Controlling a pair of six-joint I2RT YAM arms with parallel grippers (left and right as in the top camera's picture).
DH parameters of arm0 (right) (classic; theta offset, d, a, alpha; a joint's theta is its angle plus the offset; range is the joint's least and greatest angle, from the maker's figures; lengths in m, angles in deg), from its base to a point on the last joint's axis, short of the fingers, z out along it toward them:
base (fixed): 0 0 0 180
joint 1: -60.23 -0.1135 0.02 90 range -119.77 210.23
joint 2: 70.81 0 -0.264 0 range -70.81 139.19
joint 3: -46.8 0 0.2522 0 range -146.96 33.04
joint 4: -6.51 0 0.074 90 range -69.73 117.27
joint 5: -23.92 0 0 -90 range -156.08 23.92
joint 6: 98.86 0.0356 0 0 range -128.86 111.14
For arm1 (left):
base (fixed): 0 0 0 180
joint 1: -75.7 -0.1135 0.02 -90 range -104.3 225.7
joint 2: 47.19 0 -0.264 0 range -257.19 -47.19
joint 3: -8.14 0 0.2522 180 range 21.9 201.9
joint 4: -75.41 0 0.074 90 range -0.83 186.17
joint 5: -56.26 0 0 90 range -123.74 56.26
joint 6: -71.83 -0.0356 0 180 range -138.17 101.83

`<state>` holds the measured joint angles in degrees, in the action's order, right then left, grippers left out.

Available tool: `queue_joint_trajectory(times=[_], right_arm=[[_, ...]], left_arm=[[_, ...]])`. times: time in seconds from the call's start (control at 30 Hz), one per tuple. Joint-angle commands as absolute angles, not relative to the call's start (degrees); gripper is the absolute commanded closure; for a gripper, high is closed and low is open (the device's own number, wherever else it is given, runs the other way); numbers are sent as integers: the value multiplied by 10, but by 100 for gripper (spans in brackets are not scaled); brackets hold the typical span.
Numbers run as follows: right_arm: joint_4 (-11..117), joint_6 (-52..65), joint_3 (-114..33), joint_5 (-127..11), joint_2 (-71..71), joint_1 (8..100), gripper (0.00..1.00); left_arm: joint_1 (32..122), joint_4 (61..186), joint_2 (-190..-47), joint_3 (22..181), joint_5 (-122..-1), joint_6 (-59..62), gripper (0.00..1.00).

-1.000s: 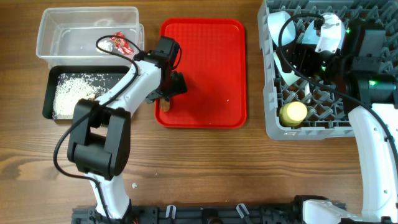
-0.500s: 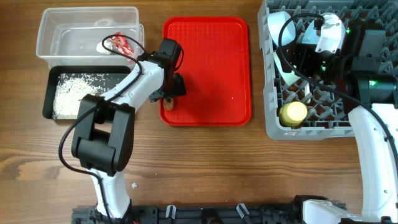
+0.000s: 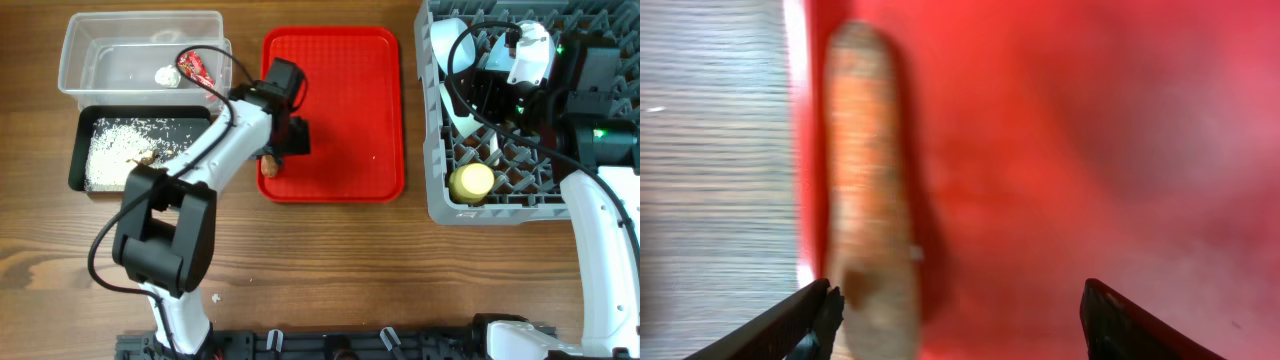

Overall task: Sort waste into correct bins and load items into the dishwasher rack
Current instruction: 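Reach the left gripper to the carrot on the red tray and grasp it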

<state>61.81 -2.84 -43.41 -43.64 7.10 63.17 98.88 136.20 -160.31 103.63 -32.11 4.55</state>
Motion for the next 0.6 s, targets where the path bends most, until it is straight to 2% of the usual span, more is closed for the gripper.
queue_joint_trajectory(times=[0.0, 0.57], right_arm=[[617, -28, -442, -443, 74, 631, 12], [629, -28, -442, -443, 74, 631, 11]], left_arm=[[1007, 1352, -1594, 1044, -317, 31, 20], [1006, 1331, -1620, 1044, -250, 80, 19]])
